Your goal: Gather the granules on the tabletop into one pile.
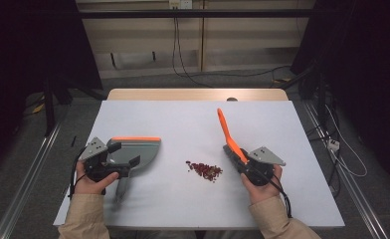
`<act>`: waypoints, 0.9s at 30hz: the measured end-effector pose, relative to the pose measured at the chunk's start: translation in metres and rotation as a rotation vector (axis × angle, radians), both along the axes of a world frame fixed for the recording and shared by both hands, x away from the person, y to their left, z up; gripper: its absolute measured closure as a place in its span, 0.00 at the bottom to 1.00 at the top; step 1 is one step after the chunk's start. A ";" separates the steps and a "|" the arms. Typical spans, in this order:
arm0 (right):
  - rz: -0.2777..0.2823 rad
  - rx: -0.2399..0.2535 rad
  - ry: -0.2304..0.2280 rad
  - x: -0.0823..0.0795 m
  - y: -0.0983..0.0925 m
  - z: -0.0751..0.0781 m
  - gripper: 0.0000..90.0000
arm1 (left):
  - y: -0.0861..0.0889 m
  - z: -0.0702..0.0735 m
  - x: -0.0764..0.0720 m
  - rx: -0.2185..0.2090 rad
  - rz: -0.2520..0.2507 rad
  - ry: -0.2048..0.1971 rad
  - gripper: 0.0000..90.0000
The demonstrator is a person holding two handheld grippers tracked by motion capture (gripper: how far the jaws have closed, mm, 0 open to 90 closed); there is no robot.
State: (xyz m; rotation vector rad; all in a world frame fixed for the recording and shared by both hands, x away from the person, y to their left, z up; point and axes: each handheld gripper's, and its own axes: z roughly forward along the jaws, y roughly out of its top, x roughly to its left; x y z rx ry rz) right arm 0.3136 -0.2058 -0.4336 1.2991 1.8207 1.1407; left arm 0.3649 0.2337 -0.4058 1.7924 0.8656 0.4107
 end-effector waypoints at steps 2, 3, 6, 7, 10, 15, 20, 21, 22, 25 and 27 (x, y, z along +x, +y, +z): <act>-0.009 -0.017 0.012 -0.003 0.008 -0.003 0.79 | 0.000 0.000 0.000 0.004 -0.003 -0.003 0.09; -0.013 -0.016 0.004 -0.004 0.012 -0.004 0.79 | 0.000 0.001 -0.001 0.002 -0.002 -0.002 0.09; -0.026 -0.016 -0.004 -0.007 0.026 -0.006 0.79 | 0.000 0.002 -0.002 -0.001 -0.004 -0.011 0.09; -0.035 -0.004 -0.007 -0.007 0.030 -0.007 0.79 | 0.000 0.003 -0.002 -0.002 -0.004 -0.013 0.09; -0.066 0.028 -0.018 -0.007 0.038 -0.009 0.79 | 0.000 0.003 -0.003 -0.002 -0.002 -0.014 0.09; -0.112 0.075 -0.026 -0.005 0.047 -0.011 0.79 | 0.000 0.004 -0.004 0.000 -0.006 -0.018 0.09; -0.128 0.090 -0.040 -0.001 0.056 -0.013 0.78 | -0.001 0.003 -0.004 -0.003 -0.008 -0.015 0.09; -0.132 0.094 -0.040 -0.001 0.059 -0.013 0.78 | -0.001 0.003 -0.003 -0.003 -0.008 -0.014 0.09; -0.129 0.097 -0.044 0.001 0.061 -0.014 0.78 | -0.001 0.003 -0.003 -0.004 -0.007 -0.014 0.09; -0.129 0.099 -0.048 0.003 0.067 -0.014 0.78 | 0.000 0.004 -0.004 -0.005 -0.007 -0.017 0.09; -0.127 0.105 -0.051 0.004 0.071 -0.015 0.78 | 0.001 0.004 -0.004 -0.001 -0.008 -0.019 0.09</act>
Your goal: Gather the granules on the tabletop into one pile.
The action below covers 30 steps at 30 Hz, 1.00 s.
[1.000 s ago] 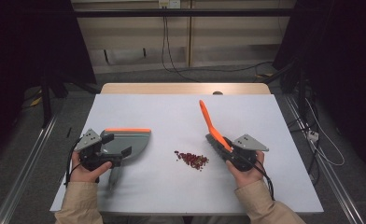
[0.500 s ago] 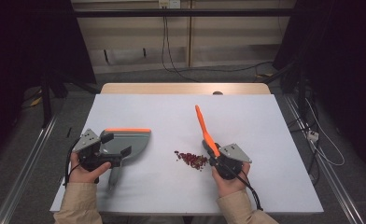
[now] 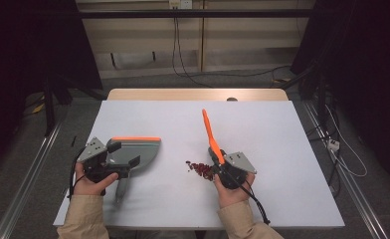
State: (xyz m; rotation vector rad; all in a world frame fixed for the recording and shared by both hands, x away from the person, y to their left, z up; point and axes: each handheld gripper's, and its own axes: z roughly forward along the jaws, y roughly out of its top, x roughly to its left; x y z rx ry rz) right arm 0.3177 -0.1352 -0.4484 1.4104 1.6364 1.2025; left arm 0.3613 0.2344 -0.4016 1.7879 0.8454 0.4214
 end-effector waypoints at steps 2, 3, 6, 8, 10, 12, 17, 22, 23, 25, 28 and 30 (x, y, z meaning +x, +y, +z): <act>0.008 -0.006 -0.006 0.001 0.003 0.000 0.78 | 0.000 0.000 0.000 -0.004 0.003 0.003 0.09; 0.009 0.000 -0.005 0.001 0.005 0.000 0.78 | 0.000 0.000 0.000 -0.005 0.003 0.003 0.09; 0.010 0.002 -0.010 0.002 0.007 -0.001 0.78 | 0.000 0.000 -0.001 -0.010 0.005 0.002 0.09; 0.012 0.002 -0.013 0.002 0.009 -0.001 0.78 | 0.000 0.000 -0.001 -0.010 0.006 0.002 0.09; 0.012 0.008 -0.015 0.002 0.009 -0.002 0.78 | 0.000 0.000 0.000 -0.006 0.004 0.003 0.09; 0.009 0.011 -0.017 0.001 0.010 -0.002 0.78 | 0.000 0.000 0.000 0.002 -0.001 0.000 0.09; 0.011 0.022 -0.018 0.002 0.013 -0.002 0.78 | 0.000 0.000 0.000 0.001 -0.001 0.001 0.09; 0.019 0.036 -0.021 0.003 0.016 -0.002 0.78 | 0.000 0.000 0.000 -0.004 0.002 0.003 0.09; 0.019 0.041 -0.021 0.003 0.016 -0.003 0.78 | 0.000 0.000 0.000 -0.005 0.003 0.003 0.09; 0.023 0.046 -0.021 0.004 0.017 -0.002 0.78 | 0.000 0.000 0.000 -0.004 0.003 0.003 0.09; 0.031 0.045 -0.020 0.005 0.021 -0.002 0.78 | 0.000 0.000 0.000 -0.005 0.002 0.004 0.09; 0.030 0.024 -0.030 0.006 0.022 -0.002 0.78 | 0.001 0.000 -0.001 -0.009 0.004 0.003 0.09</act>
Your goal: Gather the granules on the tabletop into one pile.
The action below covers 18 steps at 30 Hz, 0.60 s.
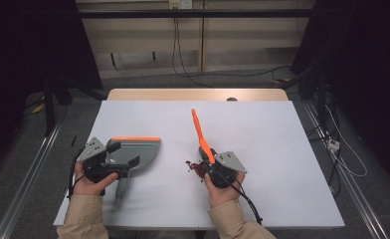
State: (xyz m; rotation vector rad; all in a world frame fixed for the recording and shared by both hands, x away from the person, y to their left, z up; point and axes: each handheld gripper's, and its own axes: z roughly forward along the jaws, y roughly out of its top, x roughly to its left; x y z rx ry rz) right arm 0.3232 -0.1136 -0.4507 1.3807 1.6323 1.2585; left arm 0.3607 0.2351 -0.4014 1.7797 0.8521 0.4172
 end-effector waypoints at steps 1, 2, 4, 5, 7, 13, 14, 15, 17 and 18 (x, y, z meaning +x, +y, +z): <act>0.001 0.005 0.000 0.000 -0.001 0.000 0.78 | 0.001 0.000 0.000 0.004 0.000 -0.003 0.09; -0.005 0.004 0.000 0.001 -0.003 0.000 0.79 | 0.001 0.000 0.000 0.005 0.000 -0.004 0.09; -0.007 0.016 0.003 0.002 -0.007 0.001 0.79 | 0.001 0.000 0.000 0.002 0.005 -0.002 0.09; -0.011 0.011 -0.002 0.002 -0.009 0.002 0.79 | 0.002 0.000 0.000 0.004 0.004 -0.002 0.09; -0.013 0.015 -0.008 0.003 -0.013 0.003 0.79 | 0.002 0.000 0.000 0.007 0.005 -0.003 0.09; -0.013 0.056 -0.030 0.001 -0.024 0.014 0.79 | 0.003 0.000 0.000 0.007 0.007 0.000 0.09; -0.006 0.067 -0.036 0.000 -0.024 0.017 0.79 | 0.003 0.000 0.000 0.007 0.006 0.001 0.09; 0.001 0.074 -0.043 -0.001 -0.023 0.020 0.79 | 0.002 0.000 0.000 0.008 0.006 0.000 0.09; 0.029 0.106 -0.046 -0.004 -0.017 0.024 0.79 | 0.002 0.000 0.000 0.005 0.007 0.000 0.09; 0.047 0.121 -0.046 -0.005 -0.012 0.025 0.79 | 0.002 0.000 0.000 0.007 0.007 0.001 0.09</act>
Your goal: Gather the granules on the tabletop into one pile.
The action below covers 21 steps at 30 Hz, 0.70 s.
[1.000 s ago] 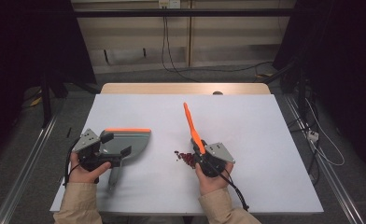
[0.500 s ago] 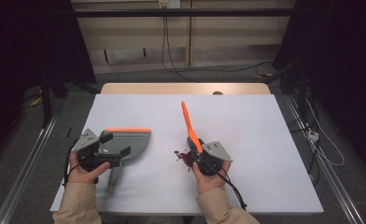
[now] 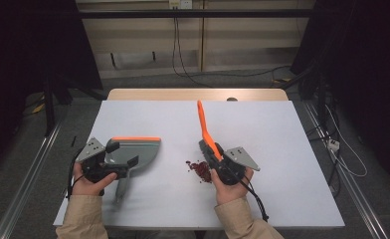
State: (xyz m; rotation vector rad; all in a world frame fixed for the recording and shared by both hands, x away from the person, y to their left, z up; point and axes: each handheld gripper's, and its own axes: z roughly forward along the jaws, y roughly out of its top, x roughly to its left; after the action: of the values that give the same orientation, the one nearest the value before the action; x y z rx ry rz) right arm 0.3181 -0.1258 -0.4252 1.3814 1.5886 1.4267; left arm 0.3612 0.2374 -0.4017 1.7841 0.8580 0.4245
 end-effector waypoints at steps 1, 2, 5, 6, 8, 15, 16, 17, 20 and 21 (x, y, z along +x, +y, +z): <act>0.016 0.009 0.002 -0.001 0.006 0.001 0.79 | 0.000 0.000 0.000 0.000 -0.001 0.000 0.09; 0.035 0.024 0.005 -0.003 0.011 0.001 0.79 | 0.000 0.000 0.000 0.000 0.000 0.000 0.09; 0.089 0.046 0.022 -0.004 0.029 -0.003 0.79 | 0.000 0.000 0.000 0.000 0.001 0.000 0.09; 0.101 0.047 0.028 -0.003 0.034 -0.005 0.79 | 0.001 0.000 -0.001 -0.002 0.001 0.002 0.09; 0.117 0.055 0.047 -0.001 0.040 -0.010 0.79 | 0.001 0.000 -0.001 -0.002 0.001 0.001 0.09; 0.131 0.046 0.104 0.004 0.038 -0.020 0.79 | 0.002 0.000 -0.001 0.002 0.004 -0.001 0.09; 0.118 0.047 0.110 0.005 0.035 -0.022 0.79 | 0.002 0.000 -0.001 0.002 0.004 -0.001 0.09; 0.106 0.043 0.116 0.005 0.031 -0.023 0.79 | 0.001 0.000 -0.001 0.003 0.005 0.001 0.09; 0.096 0.067 0.127 0.003 0.020 -0.024 0.79 | 0.000 -0.001 -0.001 0.010 0.003 0.004 0.09; 0.105 0.079 0.124 0.003 0.017 -0.024 0.79 | 0.000 -0.001 -0.001 0.010 0.004 0.004 0.09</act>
State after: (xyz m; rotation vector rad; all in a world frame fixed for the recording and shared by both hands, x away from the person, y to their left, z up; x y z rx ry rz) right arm 0.3208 -0.1084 -0.4488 1.4765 1.7220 1.5056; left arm 0.3603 0.2375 -0.4027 1.7933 0.8636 0.4287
